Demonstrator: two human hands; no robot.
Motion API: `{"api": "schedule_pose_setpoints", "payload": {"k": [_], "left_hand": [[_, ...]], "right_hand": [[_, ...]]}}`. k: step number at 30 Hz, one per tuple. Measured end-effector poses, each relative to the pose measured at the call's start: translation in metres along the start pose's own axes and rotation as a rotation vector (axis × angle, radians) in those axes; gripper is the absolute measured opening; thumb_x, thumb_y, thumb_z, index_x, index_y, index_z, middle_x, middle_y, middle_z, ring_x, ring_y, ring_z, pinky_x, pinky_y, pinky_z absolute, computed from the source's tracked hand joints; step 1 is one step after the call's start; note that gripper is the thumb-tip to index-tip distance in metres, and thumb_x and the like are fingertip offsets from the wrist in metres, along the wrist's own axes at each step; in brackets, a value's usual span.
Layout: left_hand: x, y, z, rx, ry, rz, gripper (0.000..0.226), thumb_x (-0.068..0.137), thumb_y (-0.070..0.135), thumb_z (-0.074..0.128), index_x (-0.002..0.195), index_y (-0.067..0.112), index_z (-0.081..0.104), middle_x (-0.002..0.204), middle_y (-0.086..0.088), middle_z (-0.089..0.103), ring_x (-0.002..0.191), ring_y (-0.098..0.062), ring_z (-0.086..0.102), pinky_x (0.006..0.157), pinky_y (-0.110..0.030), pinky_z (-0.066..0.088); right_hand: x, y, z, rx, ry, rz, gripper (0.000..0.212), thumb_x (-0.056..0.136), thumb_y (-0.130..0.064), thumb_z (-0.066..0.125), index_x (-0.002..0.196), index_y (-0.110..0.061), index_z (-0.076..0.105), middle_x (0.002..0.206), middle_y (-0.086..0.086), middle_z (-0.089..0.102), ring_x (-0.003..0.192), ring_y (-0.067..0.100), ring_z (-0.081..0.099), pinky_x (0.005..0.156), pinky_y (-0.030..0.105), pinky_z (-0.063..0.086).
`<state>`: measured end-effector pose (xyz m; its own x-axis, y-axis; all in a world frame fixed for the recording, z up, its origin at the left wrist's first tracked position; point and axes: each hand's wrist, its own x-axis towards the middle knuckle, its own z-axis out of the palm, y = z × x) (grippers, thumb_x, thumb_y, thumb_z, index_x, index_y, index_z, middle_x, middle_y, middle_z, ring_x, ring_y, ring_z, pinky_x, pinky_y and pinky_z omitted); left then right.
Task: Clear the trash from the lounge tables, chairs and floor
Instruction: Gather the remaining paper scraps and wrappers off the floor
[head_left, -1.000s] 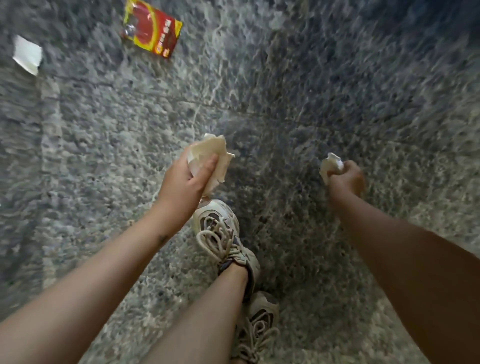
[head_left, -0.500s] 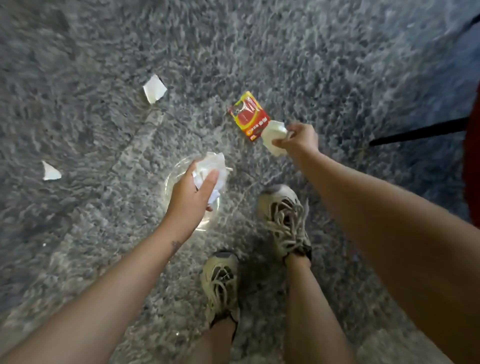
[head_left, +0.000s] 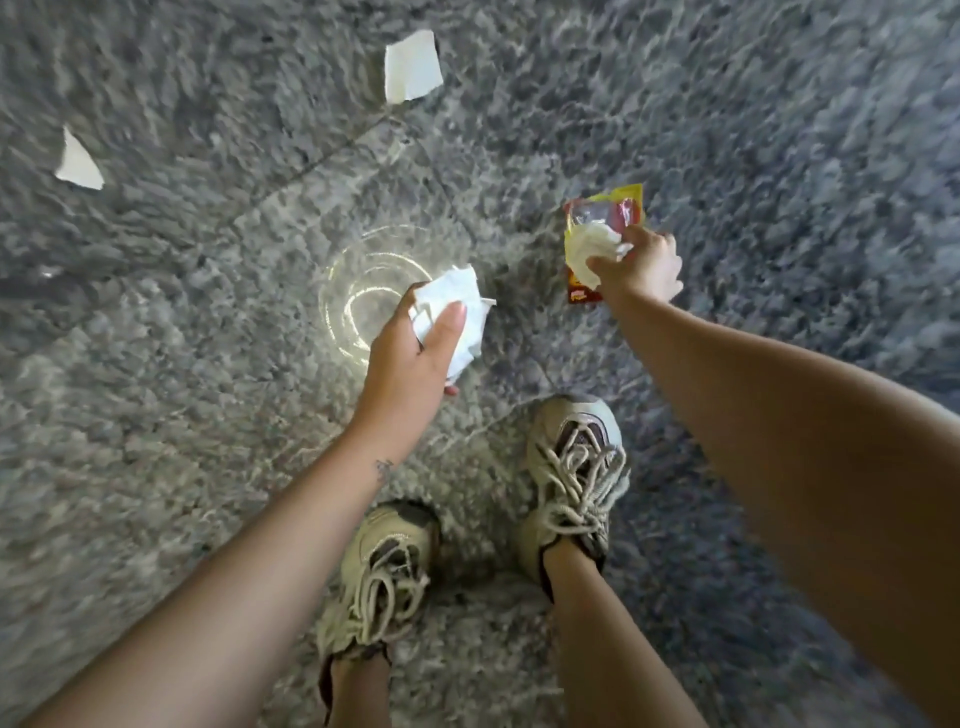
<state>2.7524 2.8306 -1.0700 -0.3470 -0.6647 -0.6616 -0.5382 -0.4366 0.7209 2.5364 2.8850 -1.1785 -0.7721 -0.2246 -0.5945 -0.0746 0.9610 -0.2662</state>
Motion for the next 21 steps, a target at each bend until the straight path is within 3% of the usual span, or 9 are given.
{"api": "schedule_pose_setpoints", "payload": {"k": [3,6,9,11,15,19,21], "left_hand": [[-0.006,-0.004,-0.004,-0.001,0.031,0.008,0.016,0.095,0.033,0.051,0.109,0.028,0.056,0.085,0.009,0.064,0.063,0.001,0.061,0.046,-0.019,0.048],[-0.007,-0.007,-0.01,-0.029,0.054,-0.013,0.013,0.095,0.031,0.051,0.106,0.03,0.055,0.088,0.005,0.064,0.067,-0.005,0.062,0.045,-0.019,0.048],[-0.003,-0.006,-0.018,-0.065,0.094,-0.024,0.027,0.094,0.033,0.051,0.117,0.021,0.055,0.095,-0.001,0.064,0.073,-0.012,0.061,0.046,-0.019,0.047],[0.005,-0.006,-0.024,-0.094,0.121,-0.005,0.026,0.094,0.034,0.052,0.116,0.02,0.055,0.086,0.002,0.065,0.063,-0.005,0.06,0.045,-0.019,0.047],[0.049,-0.01,-0.031,-0.155,0.199,0.008,0.016,0.094,0.029,0.052,0.107,0.023,0.058,0.068,0.014,0.064,0.057,-0.001,0.058,0.044,-0.025,0.05],[0.114,-0.014,-0.038,-0.152,0.268,0.061,0.019,0.094,0.034,0.052,0.109,0.024,0.058,0.096,0.001,0.066,0.083,-0.016,0.063,0.069,-0.038,0.053],[0.144,-0.011,-0.041,-0.161,0.282,0.092,0.028,0.094,0.035,0.05,0.113,0.015,0.058,0.101,-0.006,0.066,0.084,-0.019,0.061,0.066,-0.033,0.051]], "right_hand": [[-0.008,-0.002,-0.001,-0.056,0.047,-0.039,0.039,0.077,-0.03,0.07,0.115,-0.032,0.061,0.123,0.005,0.053,0.118,0.027,0.044,0.097,0.038,0.029],[-0.017,-0.008,-0.005,0.095,0.054,-0.14,0.038,0.077,-0.019,0.067,0.114,-0.028,0.063,0.116,0.007,0.054,0.108,0.024,0.052,0.09,0.027,0.034],[-0.024,-0.023,-0.014,0.16,0.06,-0.257,0.035,0.078,-0.013,0.064,0.112,-0.023,0.064,0.108,0.006,0.055,0.099,0.022,0.054,0.078,0.022,0.034],[-0.022,-0.036,-0.018,0.189,0.03,-0.339,0.037,0.079,-0.015,0.064,0.114,-0.025,0.062,0.099,-0.002,0.052,0.092,0.018,0.052,0.077,0.024,0.037],[-0.01,-0.071,-0.011,0.252,-0.007,-0.589,0.05,0.076,-0.013,0.067,0.123,-0.027,0.058,0.09,-0.008,0.049,0.078,0.009,0.044,0.066,0.012,0.028],[0.013,-0.111,0.011,0.325,-0.036,-0.764,0.053,0.073,-0.008,0.069,0.122,-0.025,0.056,0.095,-0.011,0.056,0.077,0.004,0.046,0.064,0.01,0.03],[0.024,-0.131,0.02,0.373,-0.064,-0.827,0.052,0.072,-0.005,0.069,0.117,-0.027,0.054,0.089,-0.023,0.054,0.066,0.0,0.045,0.059,0.007,0.033]]}}
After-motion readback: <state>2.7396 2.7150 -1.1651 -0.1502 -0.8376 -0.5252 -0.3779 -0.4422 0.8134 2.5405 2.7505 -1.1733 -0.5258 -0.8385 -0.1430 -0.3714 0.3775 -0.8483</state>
